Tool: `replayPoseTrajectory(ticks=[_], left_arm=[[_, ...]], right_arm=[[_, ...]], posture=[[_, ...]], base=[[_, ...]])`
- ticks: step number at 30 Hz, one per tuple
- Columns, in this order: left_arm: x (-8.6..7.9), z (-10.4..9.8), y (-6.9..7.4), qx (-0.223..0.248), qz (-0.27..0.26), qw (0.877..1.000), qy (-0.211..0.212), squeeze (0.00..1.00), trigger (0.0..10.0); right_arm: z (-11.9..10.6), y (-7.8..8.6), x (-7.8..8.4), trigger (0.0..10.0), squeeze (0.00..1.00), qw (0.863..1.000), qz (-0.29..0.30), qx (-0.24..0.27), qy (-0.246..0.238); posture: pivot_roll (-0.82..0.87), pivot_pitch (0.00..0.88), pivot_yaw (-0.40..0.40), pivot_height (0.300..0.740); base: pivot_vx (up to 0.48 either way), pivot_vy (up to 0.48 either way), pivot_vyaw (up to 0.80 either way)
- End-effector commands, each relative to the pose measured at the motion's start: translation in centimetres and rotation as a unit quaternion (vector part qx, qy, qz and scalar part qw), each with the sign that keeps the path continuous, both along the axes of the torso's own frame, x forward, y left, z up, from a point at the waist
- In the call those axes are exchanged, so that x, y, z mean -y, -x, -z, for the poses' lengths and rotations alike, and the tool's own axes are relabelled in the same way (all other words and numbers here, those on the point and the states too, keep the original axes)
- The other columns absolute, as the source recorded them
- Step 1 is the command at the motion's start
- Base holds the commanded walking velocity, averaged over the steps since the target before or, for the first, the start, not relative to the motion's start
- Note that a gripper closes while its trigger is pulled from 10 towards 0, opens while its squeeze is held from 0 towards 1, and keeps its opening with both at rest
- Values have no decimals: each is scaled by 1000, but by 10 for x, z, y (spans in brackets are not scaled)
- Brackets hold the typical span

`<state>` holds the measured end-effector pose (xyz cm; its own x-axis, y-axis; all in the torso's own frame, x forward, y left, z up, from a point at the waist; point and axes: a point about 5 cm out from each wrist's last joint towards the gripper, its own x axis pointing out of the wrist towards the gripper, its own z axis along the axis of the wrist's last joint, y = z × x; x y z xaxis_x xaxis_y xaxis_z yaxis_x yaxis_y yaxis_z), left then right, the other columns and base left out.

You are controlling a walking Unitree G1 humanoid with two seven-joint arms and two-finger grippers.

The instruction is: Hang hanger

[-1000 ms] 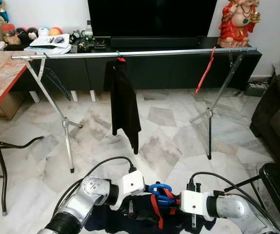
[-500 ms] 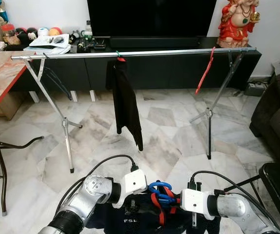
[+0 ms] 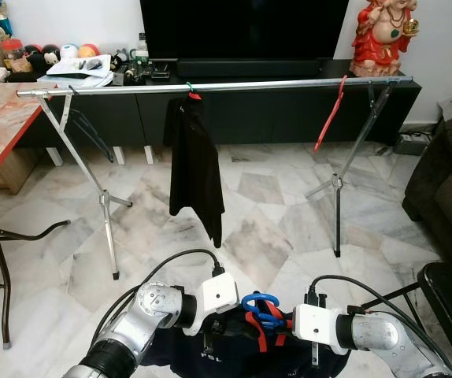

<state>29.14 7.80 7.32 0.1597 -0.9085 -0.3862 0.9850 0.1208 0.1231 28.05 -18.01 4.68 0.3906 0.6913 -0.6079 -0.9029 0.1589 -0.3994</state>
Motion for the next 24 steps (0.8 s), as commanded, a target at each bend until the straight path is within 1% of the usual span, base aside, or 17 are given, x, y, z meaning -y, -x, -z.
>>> replayPoseTrajectory(ticks=[1, 11, 12, 13, 14, 15, 16, 17, 18, 19, 20, 24], left_arm=[[-1, 3, 1, -5, 0, 1000, -3, 0, 0], [-1, 3, 1, -3, -1, 1000, -1, 0, 0], [-1, 3, 1, -1, -1, 1000, 0, 0, 0], [-1, 3, 1, -1, -2, 1000, 0, 0, 0], [-1, 3, 1, -1, -2, 1000, 1, 0, 0], [-1, 3, 1, 0, -2, 1000, 1, 0, 0], [-1, 3, 1, 1, -3, 1000, 1, 0, 0], [-1, 4, 1, 1, -3, 1000, 1, 0, 0], [-1, 4, 1, 1, -4, 1000, 2, 0, 0], [-1, 4, 1, 2, -4, 1000, 2, 0, 0], [-1, 4, 1, 2, -5, 1000, 2, 0, 0], [-1, 3, 0, 9, -14, 1000, 6, 0, 0]], right_arm=[[-15, -9, -3, 0, 0, 999, 8, 29, -32], [-14, -10, 2, 0, 0, 999, 20, 30, -24], [-14, -10, 2, 2588, 0, 999, 22, 32, -22], [-14, -10, 2, 4196, 0, 999, 24, 33, -21], [-14, -11, 3, 7882, 0, 999, 25, 34, -21], [-14, -11, 3, 7882, 0, 999, 26, 34, -21], [-13, -11, 3, 10000, 0, 999, 28, 29, -21], [-13, -11, 3, 10000, 0, 999, 29, 26, -22], [-13, -11, 3, 10000, 910, 999, 29, 25, -23], [-13, -11, 3, 10000, 910, 999, 29, 25, -24], [-14, -11, 2, 10000, 1000, 999, 27, 21, -26], [-13, -10, 2, 10000, 1000, 999, 23, 9, -27]], posture=[[-15, 77, -11, 740], [-18, 74, -12, 740], [-21, 71, -11, 740], [-20, 70, -11, 740], [-20, 70, -11, 740], [-20, 70, -11, 740], [-19, 66, -10, 740], [-19, 66, -10, 740], [-19, 66, -10, 740], [-19, 66, -10, 740], [-19, 66, -10, 740], [-21, 55, -9, 740]], base=[[0, 0, 0], [0, 0, 0], [0, 0, 0], [0, 0, 0], [0, 0, 0], [0, 0, 0], [0, 0, 0], [0, 0, 0], [0, 0, 0], [0, 0, 0], [0, 0, 0], [0, 0, 0]])
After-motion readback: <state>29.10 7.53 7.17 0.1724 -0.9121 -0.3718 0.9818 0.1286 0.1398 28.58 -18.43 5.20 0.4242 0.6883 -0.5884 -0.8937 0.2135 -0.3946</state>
